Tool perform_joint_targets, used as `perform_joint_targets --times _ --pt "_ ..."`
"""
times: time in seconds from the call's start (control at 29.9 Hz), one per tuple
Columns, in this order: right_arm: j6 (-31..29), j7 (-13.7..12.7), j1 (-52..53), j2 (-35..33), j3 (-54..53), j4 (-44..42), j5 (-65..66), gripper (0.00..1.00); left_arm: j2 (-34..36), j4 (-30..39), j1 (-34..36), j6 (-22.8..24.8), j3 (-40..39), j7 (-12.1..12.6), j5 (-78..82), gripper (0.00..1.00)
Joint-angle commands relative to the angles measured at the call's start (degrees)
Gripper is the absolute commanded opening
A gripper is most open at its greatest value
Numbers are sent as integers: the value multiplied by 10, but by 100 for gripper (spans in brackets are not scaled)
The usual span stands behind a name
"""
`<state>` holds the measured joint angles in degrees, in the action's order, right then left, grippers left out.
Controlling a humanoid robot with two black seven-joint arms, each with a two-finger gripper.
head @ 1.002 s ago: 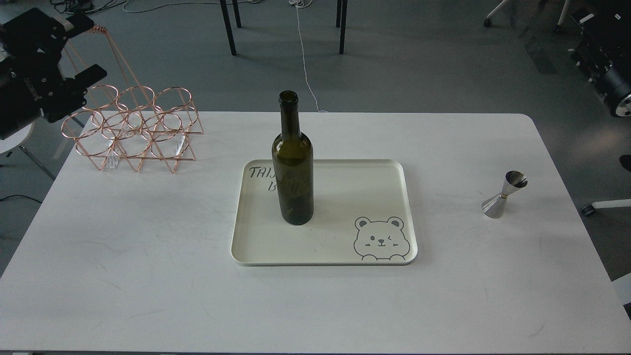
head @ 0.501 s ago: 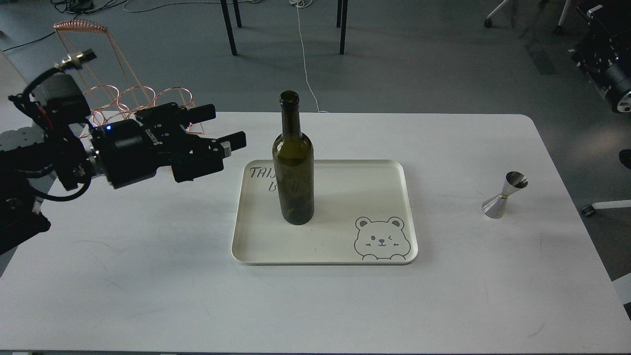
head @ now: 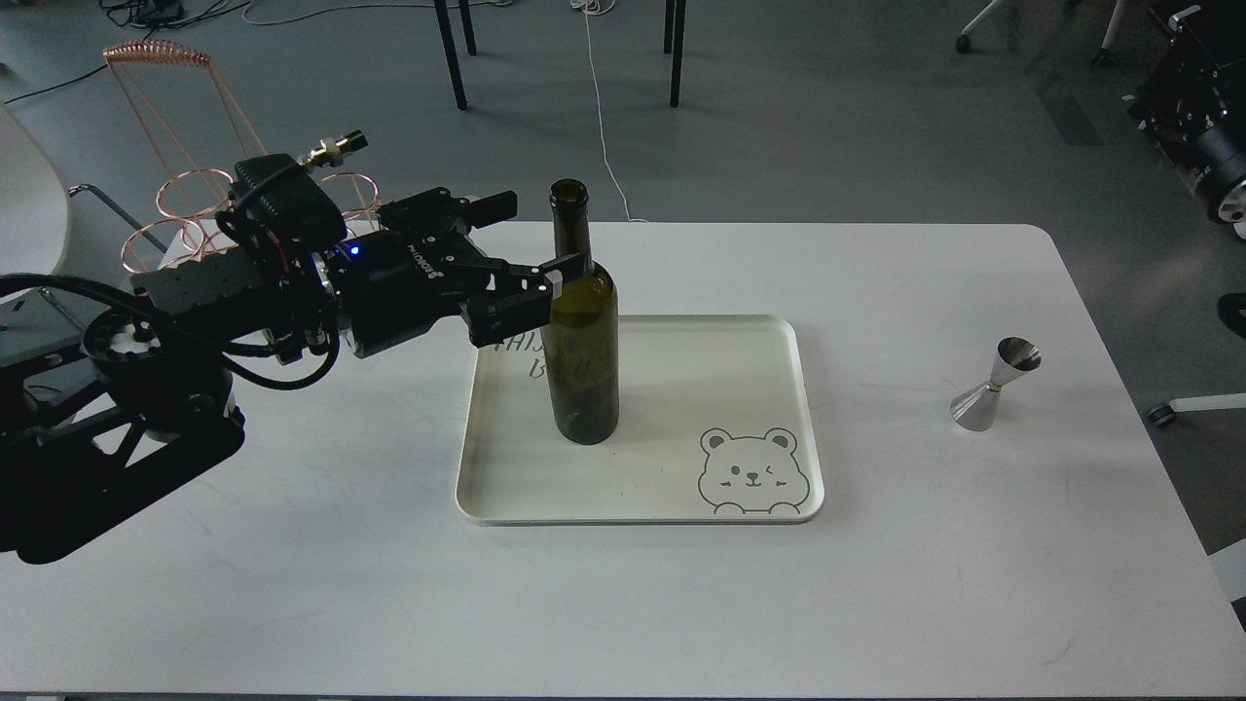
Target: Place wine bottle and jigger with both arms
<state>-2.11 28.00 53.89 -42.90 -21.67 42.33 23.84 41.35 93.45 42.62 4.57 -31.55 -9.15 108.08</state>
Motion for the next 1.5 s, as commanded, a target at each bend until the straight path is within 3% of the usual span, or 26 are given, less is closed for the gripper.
perform_joint_targets --times 0.0,0.13,0.57,1.04,1.24,1.34,1.47 --pt "-19 0 -3 1 0 -11 -56 96 -12 -1 2 0 1 0 1 97" --pt "-33 0 -2 24 -17 -32 -114 96 -27 -3 2 0 3 1 1 97" --pt "-193 0 -19 64 -39 -145 -394 97 -44 -27 1 0 3 1 1 97" --pt "-197 0 -32 64 -29 -145 -399 97 -49 -42 4 -1 3 -4 11 36" --pt "-198 0 -33 63 -28 -145 -399 98 -44 -37 5 -1 -2 -3 9 24" --pt "-198 0 -32 63 -28 -145 -399 97 -34 -33 13 -2 -6 -7 8 14" --pt "-198 0 -32 62 -27 -145 -398 97 -12 -28 38 -1 -30 -7 -7 11"
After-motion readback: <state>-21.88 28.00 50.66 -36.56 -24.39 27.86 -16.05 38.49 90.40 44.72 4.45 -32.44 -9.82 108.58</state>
